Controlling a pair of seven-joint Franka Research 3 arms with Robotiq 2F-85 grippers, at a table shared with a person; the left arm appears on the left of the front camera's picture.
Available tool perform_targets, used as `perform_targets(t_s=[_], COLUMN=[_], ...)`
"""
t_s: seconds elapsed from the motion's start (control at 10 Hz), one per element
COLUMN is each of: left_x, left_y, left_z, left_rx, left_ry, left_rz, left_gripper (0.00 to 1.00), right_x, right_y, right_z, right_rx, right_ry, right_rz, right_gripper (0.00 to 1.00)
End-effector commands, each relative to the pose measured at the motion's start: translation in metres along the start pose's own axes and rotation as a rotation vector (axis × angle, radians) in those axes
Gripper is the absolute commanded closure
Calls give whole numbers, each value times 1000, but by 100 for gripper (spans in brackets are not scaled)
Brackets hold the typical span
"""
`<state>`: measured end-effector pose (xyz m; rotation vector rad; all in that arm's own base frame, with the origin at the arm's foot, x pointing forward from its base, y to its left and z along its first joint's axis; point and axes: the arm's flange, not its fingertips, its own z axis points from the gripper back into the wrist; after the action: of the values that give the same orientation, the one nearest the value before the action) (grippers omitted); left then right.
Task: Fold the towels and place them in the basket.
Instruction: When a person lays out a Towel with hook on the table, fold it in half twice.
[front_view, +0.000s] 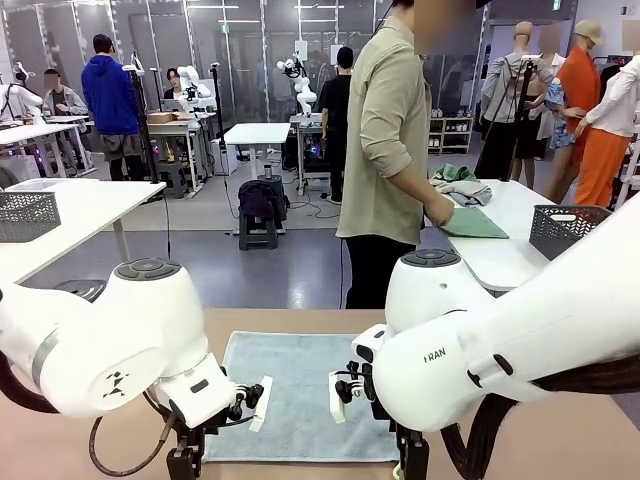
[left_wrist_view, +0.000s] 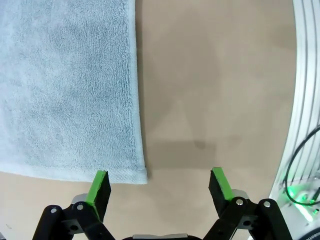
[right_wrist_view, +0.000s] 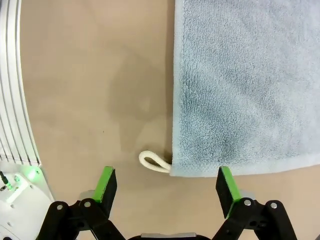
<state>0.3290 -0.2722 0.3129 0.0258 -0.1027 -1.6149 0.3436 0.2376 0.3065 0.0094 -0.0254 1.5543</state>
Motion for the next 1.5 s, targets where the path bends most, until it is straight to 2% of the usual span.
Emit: perform_targets(t_s=[0.0, 0.5, 1.3, 1.4], left_x=[-2, -7, -11, -11], left_y=[1, 11, 14, 14], left_z=[0, -15, -30, -30], left_rx=[10, 24, 24, 35], left_ry=[-14, 3, 2, 4], left_rz=[1, 0, 2, -5], left_gripper=[0, 0, 0, 4], right_x=[2, 4, 5, 5], right_y=[-3, -11, -12, -12], right_z=[-3, -21, -28, -28], right_rx=[-4, -6, -24, -25], right_ry=[7, 10, 22, 20], right_rz=[-22, -57, -65, -66], right_gripper=[0, 0, 0, 0])
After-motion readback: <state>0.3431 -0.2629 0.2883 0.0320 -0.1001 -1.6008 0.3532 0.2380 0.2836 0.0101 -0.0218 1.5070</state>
